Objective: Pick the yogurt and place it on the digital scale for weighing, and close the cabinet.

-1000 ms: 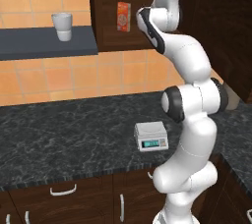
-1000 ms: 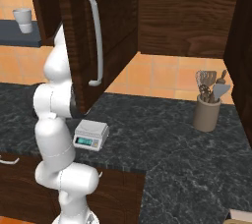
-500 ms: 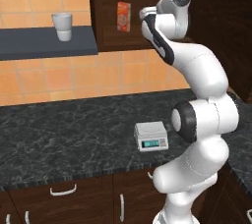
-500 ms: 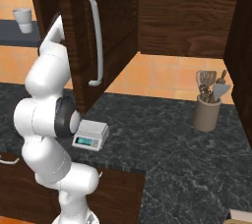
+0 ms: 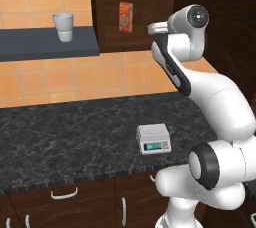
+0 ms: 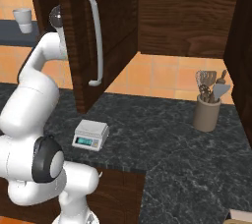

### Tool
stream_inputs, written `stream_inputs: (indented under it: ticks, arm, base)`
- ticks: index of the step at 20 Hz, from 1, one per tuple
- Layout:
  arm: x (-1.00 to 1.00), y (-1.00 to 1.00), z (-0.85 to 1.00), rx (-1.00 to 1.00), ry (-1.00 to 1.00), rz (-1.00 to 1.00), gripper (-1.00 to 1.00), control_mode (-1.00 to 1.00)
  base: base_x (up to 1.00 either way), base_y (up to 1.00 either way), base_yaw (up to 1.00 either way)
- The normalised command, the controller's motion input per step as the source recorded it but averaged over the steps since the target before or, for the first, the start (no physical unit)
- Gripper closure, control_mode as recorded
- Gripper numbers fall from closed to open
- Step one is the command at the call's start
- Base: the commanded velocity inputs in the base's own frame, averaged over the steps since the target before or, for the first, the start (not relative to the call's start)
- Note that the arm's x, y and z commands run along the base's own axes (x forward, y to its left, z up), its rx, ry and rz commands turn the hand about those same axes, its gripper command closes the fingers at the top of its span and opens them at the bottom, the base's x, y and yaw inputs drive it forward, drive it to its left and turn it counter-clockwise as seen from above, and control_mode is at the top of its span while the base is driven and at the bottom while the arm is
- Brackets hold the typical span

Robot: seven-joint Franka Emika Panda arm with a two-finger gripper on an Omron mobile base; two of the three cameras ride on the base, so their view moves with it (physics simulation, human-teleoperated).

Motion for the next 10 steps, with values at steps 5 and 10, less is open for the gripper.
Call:
stream_inputs:
  ticks: [5,10]
  arm:
    - [-0.98,0.04,-0.6,0.0,0.26,0.0,1.0,-1.0]
    - [-0.22,0.21,-0.89,-0.02,0.16,0.07,1.0,-1.0]
  base:
    - [0.0,0.0,0.0]
    - [0.0,0.0,0.0]
